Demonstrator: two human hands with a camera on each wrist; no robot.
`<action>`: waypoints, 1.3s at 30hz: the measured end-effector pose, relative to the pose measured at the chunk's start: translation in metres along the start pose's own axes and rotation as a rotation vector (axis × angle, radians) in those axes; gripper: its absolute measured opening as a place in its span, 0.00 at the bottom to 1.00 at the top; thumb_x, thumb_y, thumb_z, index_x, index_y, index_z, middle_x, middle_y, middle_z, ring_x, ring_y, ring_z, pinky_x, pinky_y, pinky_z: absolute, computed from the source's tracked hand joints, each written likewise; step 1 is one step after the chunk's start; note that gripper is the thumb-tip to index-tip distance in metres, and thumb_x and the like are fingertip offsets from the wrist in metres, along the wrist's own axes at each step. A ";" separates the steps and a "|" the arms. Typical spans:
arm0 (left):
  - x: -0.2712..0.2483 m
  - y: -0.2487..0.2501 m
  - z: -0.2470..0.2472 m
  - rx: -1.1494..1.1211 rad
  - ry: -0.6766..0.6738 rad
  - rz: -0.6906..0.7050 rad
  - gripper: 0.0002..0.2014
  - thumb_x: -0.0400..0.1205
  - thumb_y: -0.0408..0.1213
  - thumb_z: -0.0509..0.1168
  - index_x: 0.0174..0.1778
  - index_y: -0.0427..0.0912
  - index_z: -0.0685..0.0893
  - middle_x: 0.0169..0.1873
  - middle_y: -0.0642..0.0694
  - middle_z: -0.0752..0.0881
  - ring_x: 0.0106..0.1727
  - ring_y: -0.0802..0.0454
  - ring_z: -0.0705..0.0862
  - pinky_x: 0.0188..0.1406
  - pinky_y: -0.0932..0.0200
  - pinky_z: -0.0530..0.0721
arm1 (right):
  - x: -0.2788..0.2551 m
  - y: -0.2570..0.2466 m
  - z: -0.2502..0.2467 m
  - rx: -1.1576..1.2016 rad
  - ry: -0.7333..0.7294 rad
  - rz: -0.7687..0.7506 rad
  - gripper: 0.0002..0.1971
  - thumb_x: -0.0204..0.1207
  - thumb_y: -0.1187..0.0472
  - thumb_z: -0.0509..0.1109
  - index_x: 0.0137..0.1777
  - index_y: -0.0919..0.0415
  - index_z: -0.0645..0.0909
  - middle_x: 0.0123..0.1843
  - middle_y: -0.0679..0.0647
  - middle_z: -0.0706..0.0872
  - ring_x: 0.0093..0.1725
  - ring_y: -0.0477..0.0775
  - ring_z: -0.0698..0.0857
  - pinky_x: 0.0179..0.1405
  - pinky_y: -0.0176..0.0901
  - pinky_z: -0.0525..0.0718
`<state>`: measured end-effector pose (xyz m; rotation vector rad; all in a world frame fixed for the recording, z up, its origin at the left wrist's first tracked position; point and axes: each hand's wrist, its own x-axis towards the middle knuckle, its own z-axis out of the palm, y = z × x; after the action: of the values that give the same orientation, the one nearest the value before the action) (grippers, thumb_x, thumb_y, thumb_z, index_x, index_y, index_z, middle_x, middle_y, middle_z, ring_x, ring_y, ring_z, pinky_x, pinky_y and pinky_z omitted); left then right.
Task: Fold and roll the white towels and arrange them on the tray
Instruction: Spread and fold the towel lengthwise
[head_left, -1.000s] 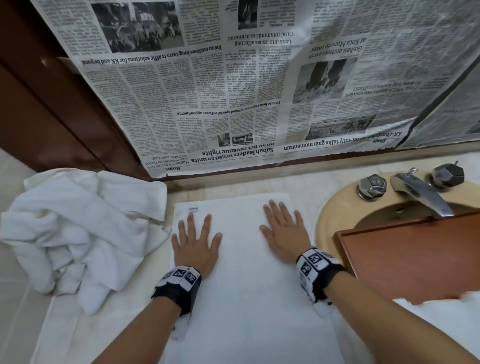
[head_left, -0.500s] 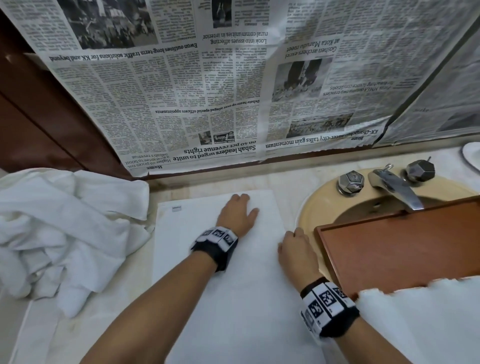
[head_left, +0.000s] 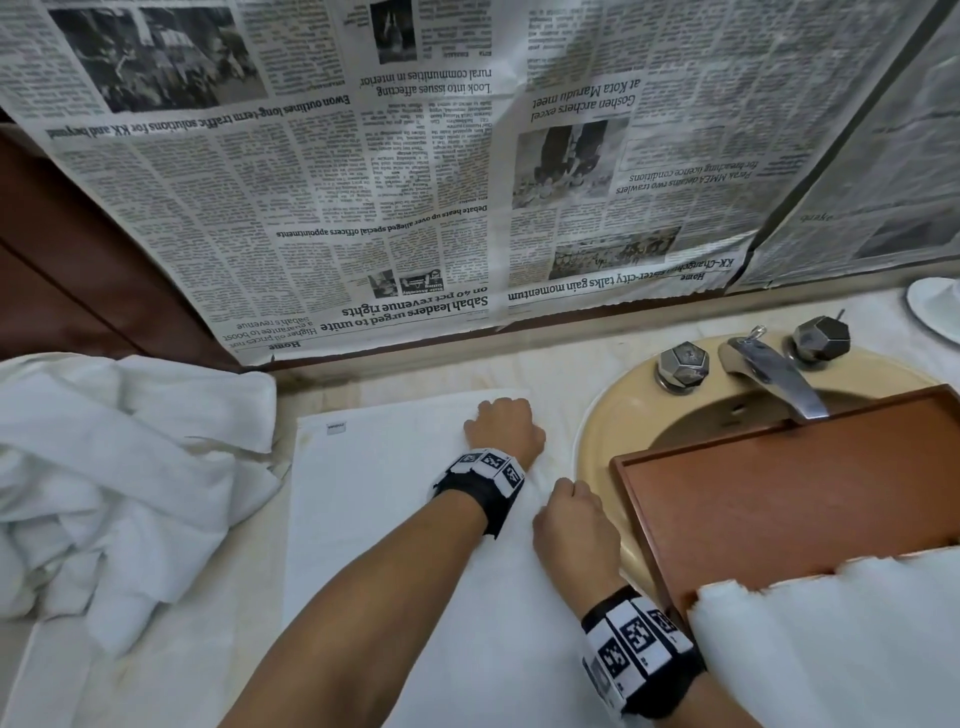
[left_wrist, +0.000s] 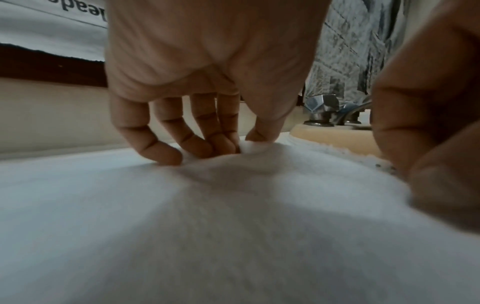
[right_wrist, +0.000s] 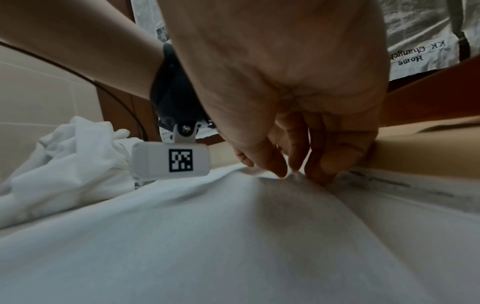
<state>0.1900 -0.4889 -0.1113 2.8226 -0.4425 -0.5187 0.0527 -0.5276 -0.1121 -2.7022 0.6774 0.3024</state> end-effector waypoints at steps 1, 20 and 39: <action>-0.001 -0.001 -0.002 -0.053 0.003 -0.016 0.07 0.81 0.39 0.61 0.44 0.40 0.80 0.47 0.41 0.83 0.52 0.40 0.81 0.44 0.53 0.74 | -0.003 0.002 -0.001 0.020 0.001 0.002 0.11 0.83 0.60 0.61 0.62 0.62 0.74 0.62 0.57 0.81 0.62 0.57 0.81 0.44 0.43 0.77; -0.045 -0.088 -0.044 -0.926 0.097 -0.219 0.13 0.79 0.34 0.65 0.28 0.47 0.86 0.30 0.49 0.88 0.47 0.41 0.91 0.50 0.43 0.90 | -0.051 -0.022 -0.052 0.270 0.125 -0.213 0.11 0.82 0.56 0.70 0.41 0.56 0.72 0.35 0.48 0.79 0.36 0.53 0.79 0.35 0.47 0.72; -0.071 -0.255 -0.045 -0.641 0.225 -0.330 0.12 0.84 0.37 0.62 0.57 0.36 0.87 0.49 0.42 0.90 0.54 0.42 0.86 0.54 0.58 0.78 | -0.076 -0.189 0.041 -0.091 -0.130 -0.501 0.07 0.86 0.65 0.58 0.60 0.63 0.74 0.56 0.60 0.83 0.49 0.66 0.85 0.35 0.49 0.68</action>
<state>0.2077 -0.2218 -0.1211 2.2861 0.2104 -0.3172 0.0745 -0.3241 -0.0770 -2.7897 -0.0588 0.3782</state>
